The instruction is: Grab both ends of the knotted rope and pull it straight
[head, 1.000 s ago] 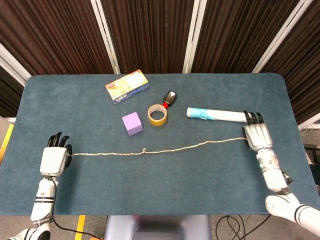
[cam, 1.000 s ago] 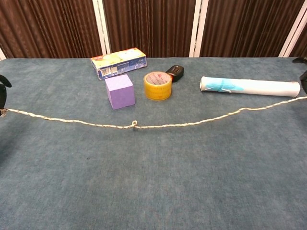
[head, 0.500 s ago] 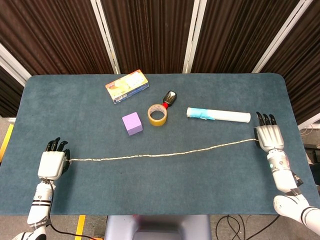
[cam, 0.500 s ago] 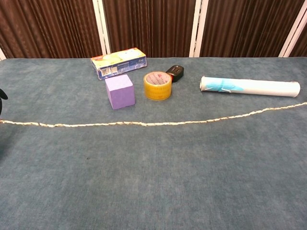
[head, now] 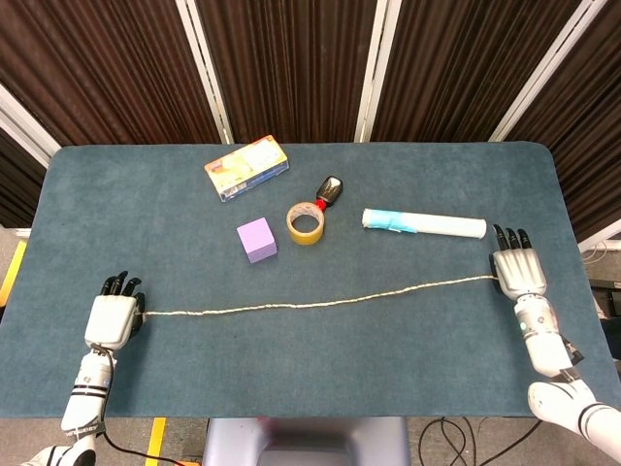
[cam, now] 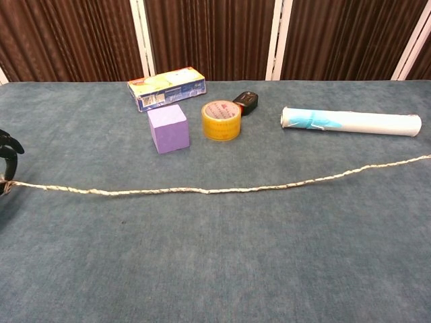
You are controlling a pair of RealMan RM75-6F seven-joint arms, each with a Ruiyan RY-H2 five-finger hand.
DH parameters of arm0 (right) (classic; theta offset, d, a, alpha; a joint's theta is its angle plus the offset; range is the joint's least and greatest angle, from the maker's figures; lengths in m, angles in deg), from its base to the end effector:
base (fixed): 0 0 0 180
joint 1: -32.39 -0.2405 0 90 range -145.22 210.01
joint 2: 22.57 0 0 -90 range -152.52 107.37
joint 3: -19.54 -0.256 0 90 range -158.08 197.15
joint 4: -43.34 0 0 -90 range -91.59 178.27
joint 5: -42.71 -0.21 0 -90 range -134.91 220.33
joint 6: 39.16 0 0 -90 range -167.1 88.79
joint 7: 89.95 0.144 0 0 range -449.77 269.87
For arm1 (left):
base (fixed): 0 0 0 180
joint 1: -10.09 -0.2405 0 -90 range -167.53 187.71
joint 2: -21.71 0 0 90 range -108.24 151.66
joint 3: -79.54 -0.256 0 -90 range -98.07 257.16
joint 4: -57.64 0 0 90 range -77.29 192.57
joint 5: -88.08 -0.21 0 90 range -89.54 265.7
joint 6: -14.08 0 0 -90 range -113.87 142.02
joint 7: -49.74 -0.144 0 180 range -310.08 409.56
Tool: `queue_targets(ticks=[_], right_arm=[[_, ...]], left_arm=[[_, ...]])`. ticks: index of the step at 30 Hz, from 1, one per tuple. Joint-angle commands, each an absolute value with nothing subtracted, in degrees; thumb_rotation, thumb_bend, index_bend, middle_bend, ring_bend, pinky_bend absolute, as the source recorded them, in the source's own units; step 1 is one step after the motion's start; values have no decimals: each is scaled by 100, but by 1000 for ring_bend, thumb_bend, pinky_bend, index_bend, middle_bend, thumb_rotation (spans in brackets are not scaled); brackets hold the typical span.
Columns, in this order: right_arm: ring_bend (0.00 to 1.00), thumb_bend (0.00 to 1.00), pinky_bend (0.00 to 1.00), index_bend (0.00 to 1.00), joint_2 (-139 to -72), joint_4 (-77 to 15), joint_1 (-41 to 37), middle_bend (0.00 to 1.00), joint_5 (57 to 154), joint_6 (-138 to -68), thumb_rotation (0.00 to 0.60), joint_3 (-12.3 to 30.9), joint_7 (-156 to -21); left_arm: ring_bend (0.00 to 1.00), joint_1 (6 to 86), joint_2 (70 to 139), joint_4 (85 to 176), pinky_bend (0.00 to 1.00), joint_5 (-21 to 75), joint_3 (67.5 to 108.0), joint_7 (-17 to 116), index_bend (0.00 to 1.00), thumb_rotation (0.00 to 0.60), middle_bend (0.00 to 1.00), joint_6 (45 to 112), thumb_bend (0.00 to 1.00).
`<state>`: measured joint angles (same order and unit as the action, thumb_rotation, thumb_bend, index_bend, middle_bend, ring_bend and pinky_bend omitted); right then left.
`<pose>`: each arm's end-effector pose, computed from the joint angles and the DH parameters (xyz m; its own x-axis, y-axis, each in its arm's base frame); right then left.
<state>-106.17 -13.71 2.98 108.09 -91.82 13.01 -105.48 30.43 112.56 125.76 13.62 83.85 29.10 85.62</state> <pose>-0.3534 -0.3471 0.0826 0.7075 -0.2504 0.6609 -0.6837 -0.0057 0.7297 -0.3067 0.2716 0.0218 0.6388 0.1090 0.7616 0.7694 -0.0802 -0.6337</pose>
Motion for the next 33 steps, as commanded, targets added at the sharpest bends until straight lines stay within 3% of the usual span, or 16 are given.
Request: queue_targets(ticks=[1, 4, 5, 7, 11, 13, 16, 20, 25, 29, 33], right_arm=[[0, 654, 0, 654, -10645, -1328, 310, 101, 10815, -9132, 600, 1319, -10549], [0, 641, 0, 336, -10630, -1320, 309, 78, 10697, -8926, 600, 1339, -10666], [0, 609, 0, 185, -10612, -1341, 300, 48, 10615, -8835, 600, 1336, -10748], [0, 525, 0, 19, -10573, -1420, 285, 3, 10474, -8715, 600, 1317, -10879], [0, 487, 0, 0, -10504, -1547, 278, 0, 10306, -8644, 600, 1311, -11117], [0, 487, 0, 0, -10466, -1599, 279, 0, 10223, -8615, 600, 1311, -11213], [0, 478, 0, 0, -10380, -1741, 301, 0, 10137, -8672, 600, 1288, -11304], [0, 437, 0, 0, -10125, -2138, 426, 0, 10193, -8958, 600, 1260, -11231], [0, 312, 0, 0, -9706, -2805, 717, 0, 10404, -9523, 600, 1259, -10998], [0, 269, 0, 0, -9289, -3483, 1057, 0, 10704, -10094, 600, 1347, -10791], [0, 251, 0, 0, -8892, -4335, 1555, 0, 11034, -10944, 600, 1561, -10926]], left_arm=[[99, 3066, 11315, 12493, 169, 1347, 8367, 2919, 515, 600, 210, 8493, 503], [100, 3082, 11371, 12411, 169, 1327, 8350, 2912, 407, 600, 204, 8436, 492], [100, 3084, 11382, 12397, 168, 1325, 8352, 2921, 347, 600, 204, 8429, 487], [100, 3087, 11394, 12377, 168, 1322, 8352, 2924, 257, 600, 200, 8410, 478], [89, 3085, 11362, 12395, 167, 1369, 8351, 2842, 52, 600, 156, 8336, 457], [69, 3079, 11306, 12461, 166, 1417, 8358, 2784, 2, 600, 97, 8293, 446], [32, 3067, 11147, 12643, 164, 1487, 8366, 2744, 0, 600, 6, 8218, 422], [2, 3008, 10912, 12889, 159, 1419, 8370, 2949, 0, 599, 0, 8305, 398], [0, 2887, 10522, 13237, 134, 1188, 8315, 3485, 0, 598, 0, 8480, 365], [0, 2672, 10164, 13454, 116, 687, 8176, 4225, 0, 545, 0, 8977, 365], [0, 2237, 9763, 13581, 109, 106, 7901, 4947, 0, 532, 0, 9817, 364]])
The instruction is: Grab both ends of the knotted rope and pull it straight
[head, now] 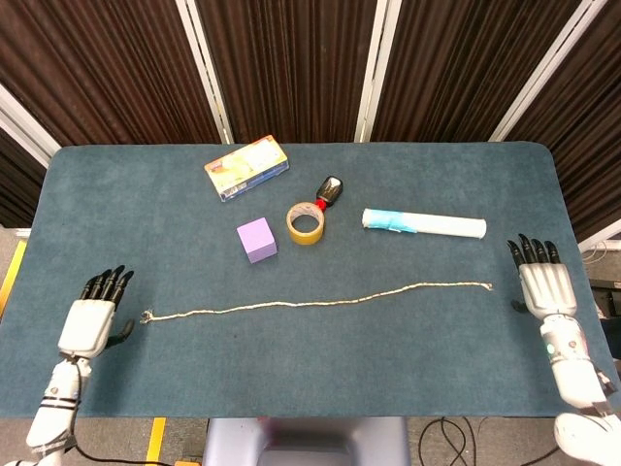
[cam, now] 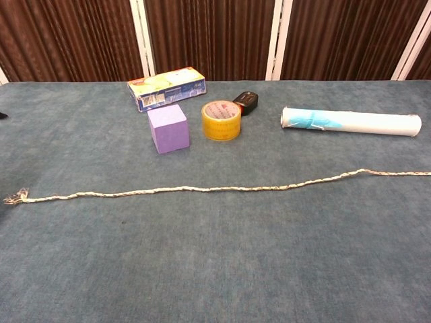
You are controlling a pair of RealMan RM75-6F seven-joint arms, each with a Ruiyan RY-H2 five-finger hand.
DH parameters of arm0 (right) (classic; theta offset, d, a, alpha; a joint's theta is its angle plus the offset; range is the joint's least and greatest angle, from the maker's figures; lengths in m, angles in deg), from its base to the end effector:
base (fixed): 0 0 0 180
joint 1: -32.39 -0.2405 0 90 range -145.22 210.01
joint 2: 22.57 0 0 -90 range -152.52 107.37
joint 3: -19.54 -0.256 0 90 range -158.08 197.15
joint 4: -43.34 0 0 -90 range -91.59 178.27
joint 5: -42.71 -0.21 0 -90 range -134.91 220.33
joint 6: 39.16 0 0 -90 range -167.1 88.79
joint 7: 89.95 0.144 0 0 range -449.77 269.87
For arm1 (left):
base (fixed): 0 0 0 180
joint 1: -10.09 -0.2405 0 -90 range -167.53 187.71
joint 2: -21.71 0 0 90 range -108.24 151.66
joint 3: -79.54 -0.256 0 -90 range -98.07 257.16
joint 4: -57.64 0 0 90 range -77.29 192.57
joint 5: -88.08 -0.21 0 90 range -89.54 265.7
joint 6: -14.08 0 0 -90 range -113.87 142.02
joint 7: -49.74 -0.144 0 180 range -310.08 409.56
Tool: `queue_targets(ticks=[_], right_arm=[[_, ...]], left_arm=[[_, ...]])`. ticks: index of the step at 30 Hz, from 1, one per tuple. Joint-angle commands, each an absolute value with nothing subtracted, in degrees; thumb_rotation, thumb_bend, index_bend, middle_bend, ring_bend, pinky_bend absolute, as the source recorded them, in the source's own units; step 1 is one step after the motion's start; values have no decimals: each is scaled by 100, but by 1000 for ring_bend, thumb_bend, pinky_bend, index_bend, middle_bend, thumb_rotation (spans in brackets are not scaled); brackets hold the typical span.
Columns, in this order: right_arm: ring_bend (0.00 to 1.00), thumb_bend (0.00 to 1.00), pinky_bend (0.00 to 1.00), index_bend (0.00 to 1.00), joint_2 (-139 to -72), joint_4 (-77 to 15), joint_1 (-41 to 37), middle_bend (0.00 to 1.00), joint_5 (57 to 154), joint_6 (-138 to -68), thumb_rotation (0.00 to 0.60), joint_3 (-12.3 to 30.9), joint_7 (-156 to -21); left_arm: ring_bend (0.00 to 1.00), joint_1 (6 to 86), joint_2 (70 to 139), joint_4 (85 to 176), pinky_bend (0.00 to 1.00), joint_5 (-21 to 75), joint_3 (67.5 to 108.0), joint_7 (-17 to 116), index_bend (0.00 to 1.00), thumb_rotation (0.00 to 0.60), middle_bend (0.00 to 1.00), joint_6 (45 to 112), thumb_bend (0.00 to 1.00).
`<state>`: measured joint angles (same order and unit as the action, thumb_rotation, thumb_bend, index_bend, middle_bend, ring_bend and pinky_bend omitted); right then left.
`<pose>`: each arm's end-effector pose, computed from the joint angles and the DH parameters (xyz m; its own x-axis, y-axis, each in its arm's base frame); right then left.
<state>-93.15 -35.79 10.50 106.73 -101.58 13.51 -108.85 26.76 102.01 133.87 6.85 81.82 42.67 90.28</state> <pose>-0.3414 -0.2897 0.1276 0.6551 -0.2198 0.7229 -0.7310 0.0574 0.6799 -0.3105 0.2468 0.0736 0.5064 0.0739 0.8591 0.8601 -0.1154 -0.4970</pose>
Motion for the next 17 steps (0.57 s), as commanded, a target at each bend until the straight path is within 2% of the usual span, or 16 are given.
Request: queue_targets(ticks=[1, 4, 6, 11, 17], right_arm=[[0, 251, 0, 0, -8817, -4556, 1732, 0, 11142, -11225, 600, 1648, -10971], [0, 250, 0, 0, -8657, -5103, 2397, 0, 11631, -12195, 600, 2031, -11008], [0, 250, 0, 0, -8641, -5221, 2732, 0, 11890, -12645, 600, 2206, -10937], [0, 250, 0, 0, -8479, -5410, 2854, 0, 12202, -12738, 600, 2305, -10969], [0, 250, 0, 0, -8465, -5428, 2847, 0, 12086, -12545, 600, 2205, -11002]], left_arm=[[0, 2090, 9679, 13598, 105, -5, 7823, 5068, 0, 532, 0, 10056, 364], [0, 1553, 9577, 13479, 93, -203, 7622, 5386, 0, 553, 0, 10827, 366], [0, 1355, 9456, 13443, 83, -287, 7468, 5268, 0, 572, 0, 10970, 373], [0, 1184, 9382, 13543, 79, -371, 7549, 5155, 0, 577, 0, 11275, 380], [0, 1196, 9234, 13677, 79, -300, 7516, 5209, 0, 580, 0, 10925, 378]])
